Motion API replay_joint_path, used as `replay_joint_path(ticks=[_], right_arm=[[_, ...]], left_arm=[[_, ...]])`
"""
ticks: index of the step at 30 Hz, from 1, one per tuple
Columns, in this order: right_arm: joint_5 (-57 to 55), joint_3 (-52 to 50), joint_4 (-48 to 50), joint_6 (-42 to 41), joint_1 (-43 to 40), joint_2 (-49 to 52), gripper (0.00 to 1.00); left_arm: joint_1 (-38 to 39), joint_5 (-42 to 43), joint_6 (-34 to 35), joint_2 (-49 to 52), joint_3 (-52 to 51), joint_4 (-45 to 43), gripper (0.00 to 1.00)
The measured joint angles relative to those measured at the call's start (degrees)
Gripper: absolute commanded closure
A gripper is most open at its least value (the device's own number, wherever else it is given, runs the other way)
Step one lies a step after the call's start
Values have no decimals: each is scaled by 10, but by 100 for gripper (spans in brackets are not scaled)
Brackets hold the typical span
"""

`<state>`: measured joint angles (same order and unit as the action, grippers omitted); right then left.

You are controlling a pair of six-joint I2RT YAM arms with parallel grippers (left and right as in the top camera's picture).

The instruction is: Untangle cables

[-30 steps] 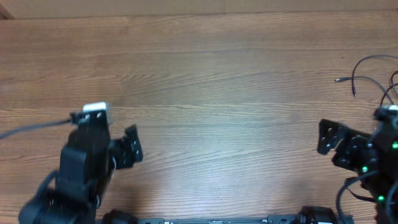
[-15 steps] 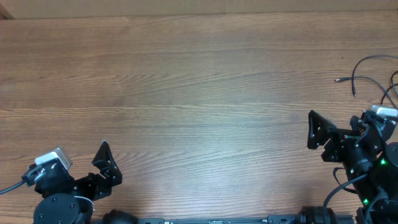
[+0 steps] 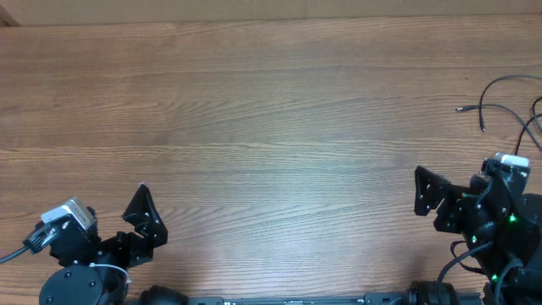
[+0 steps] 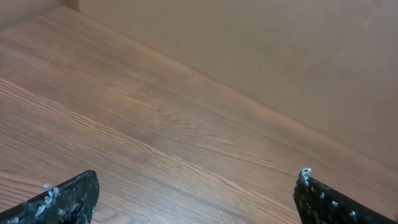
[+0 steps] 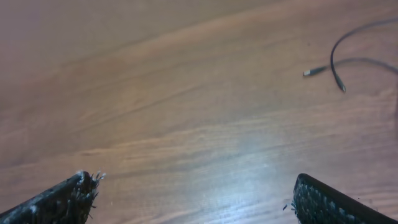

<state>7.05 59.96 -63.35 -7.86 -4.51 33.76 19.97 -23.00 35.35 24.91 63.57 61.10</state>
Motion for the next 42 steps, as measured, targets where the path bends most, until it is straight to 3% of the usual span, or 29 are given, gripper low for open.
replay_joint_path(ticks=[12,23,30,34,42], right_arm=[[0,0,-23,0,0,0,0],[0,0,-22,0,0,0,0],[0,0,-22,0,0,0,0],[0,0,-22,0,0,0,0],[0,-1,-22,0,0,0,0]], left_arm=[[0,42,107,0,0,8,0],[0,56,123,0,-1,19,0],[-1,-15,123,0,-4,14,0],[-36,-77,125,-1,-33,-36,0],[-110,-124,126,-68,-181,-250,1]])
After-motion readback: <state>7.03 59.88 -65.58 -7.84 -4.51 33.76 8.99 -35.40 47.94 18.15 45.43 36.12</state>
